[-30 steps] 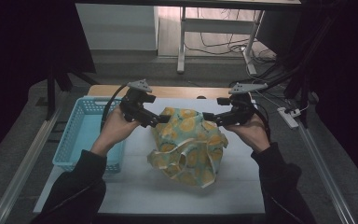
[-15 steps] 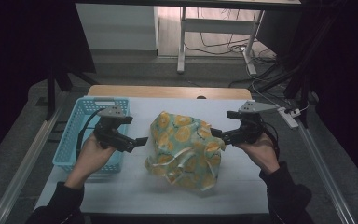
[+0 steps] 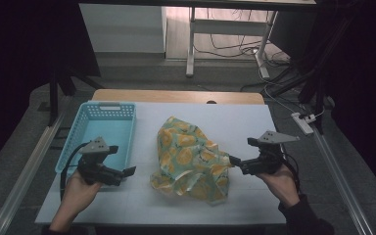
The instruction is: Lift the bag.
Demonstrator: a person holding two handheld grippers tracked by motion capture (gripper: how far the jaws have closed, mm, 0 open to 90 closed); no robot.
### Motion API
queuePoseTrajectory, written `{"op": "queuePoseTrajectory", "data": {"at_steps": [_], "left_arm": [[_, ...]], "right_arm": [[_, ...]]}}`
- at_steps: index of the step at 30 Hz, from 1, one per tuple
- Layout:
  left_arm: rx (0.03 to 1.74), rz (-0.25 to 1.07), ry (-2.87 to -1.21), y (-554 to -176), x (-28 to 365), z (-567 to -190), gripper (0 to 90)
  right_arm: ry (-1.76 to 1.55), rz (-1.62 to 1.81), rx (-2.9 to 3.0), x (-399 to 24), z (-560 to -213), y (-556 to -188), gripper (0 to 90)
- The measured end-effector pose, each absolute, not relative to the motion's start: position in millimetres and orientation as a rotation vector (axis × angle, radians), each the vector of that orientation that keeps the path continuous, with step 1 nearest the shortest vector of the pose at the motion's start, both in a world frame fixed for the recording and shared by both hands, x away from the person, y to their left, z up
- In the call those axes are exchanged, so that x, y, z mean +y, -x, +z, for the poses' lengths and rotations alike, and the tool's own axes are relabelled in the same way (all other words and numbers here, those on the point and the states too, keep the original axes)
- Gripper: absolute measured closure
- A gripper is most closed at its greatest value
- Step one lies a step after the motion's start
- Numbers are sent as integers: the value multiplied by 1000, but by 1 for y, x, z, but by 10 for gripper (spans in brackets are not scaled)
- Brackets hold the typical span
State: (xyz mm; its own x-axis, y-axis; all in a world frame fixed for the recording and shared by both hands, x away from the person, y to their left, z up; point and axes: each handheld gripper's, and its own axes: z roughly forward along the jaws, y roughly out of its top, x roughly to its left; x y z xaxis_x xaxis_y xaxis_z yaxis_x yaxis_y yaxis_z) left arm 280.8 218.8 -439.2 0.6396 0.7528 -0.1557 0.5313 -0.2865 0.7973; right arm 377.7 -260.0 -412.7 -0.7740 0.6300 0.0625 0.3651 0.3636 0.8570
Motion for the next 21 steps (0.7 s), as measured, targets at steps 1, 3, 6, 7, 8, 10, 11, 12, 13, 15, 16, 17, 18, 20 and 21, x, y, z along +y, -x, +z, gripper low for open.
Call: {"op": "queuePoseTrajectory", "data": {"at_steps": [1, 3, 6, 7, 8, 10, 11, 12, 13, 15, 16, 17, 18, 20, 21], "left_arm": [[1015, 319, -1962, -276, 221, -441, 0], [1032, 332, -1956, -266, 225, -445, 0], [1056, 360, -1947, -251, 230, -451, 0], [1066, 361, -1941, -247, 232, -454, 0], [1078, 367, -1940, -242, 234, -457, 0], [1096, 376, -1941, -234, 238, -464, 0], [1110, 381, -1944, -231, 239, -468, 0], [1122, 385, -1948, -227, 241, -471, 0], [1131, 394, -1946, -223, 243, -474, 0], [1146, 403, -1931, -216, 247, -479, 0], [1150, 410, -1925, -212, 248, -482, 0], [1158, 418, -1919, -209, 250, -485, 0], [1170, 429, -1918, -206, 252, -489, 0], [1191, 433, -1917, -201, 255, -495, 0], [1205, 437, -1917, -199, 257, -499, 0]], "right_arm": [[-892, 1364, 2350, -263, -416, -375, 0], [-909, 1355, 2345, -268, -423, -368, 0], [-941, 1343, 2328, -277, -433, -357, 0], [-948, 1339, 2325, -281, -436, -353, 0], [-961, 1336, 2317, -284, -440, -350, 0], [-986, 1332, 2304, -291, -446, -343, 0], [-999, 1334, 2299, -294, -449, -340, 0], [-1014, 1336, 2291, -296, -452, -337, 0], [-1027, 1336, 2288, -299, -455, -334, 0], [-1052, 1324, 2288, -303, -461, -328, 0], [-1061, 1313, 2288, -304, -465, -325, 0], [-1063, 1295, 2290, -306, -468, -322, 0], [-1068, 1283, 2289, -308, -470, -319, 0], [-1087, 1261, 2282, -311, -475, -313, 0], [-1096, 1259, 2280, -313, -478, -310, 0]]}}
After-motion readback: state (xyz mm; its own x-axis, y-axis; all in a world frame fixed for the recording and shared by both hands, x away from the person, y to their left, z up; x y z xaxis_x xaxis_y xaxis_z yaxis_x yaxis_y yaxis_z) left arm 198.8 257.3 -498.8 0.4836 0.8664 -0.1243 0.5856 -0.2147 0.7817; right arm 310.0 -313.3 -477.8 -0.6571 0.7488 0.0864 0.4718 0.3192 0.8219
